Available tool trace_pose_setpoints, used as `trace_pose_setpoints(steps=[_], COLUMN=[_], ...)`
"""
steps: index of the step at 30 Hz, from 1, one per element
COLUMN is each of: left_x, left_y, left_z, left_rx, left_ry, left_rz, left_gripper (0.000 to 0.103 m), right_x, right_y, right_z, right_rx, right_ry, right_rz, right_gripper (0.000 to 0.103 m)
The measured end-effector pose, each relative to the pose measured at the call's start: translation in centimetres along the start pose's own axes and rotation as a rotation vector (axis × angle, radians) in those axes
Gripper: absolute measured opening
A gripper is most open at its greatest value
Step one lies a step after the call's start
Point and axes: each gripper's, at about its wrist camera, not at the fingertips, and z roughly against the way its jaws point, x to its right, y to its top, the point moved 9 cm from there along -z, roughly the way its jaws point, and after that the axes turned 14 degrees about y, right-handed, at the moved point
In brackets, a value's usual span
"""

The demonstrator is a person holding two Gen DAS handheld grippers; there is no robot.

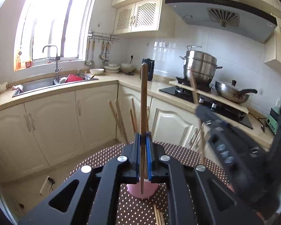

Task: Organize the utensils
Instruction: 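Lower both held chopsticks down into the pink cup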

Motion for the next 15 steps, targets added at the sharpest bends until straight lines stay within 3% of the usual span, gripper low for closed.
trace_pose_setpoints(steps=[6, 15], left_x=[0.4, -0.6], left_y=[2.6, 5.4], left_z=[1.2, 1.0], left_rx=[0.038, 0.065], left_ry=[-0.019, 0.004], left_rz=[-0.03, 0.011], left_gripper=[0.007, 0.007], right_x=[0.8, 1.3], right_y=[1.4, 1.7], right_z=[-2.4, -5.6], right_rx=[0.054, 0.148], right_ry=[0.021, 0.007], right_rz=[-0.001, 0.018], right_gripper=[0.006, 0.006])
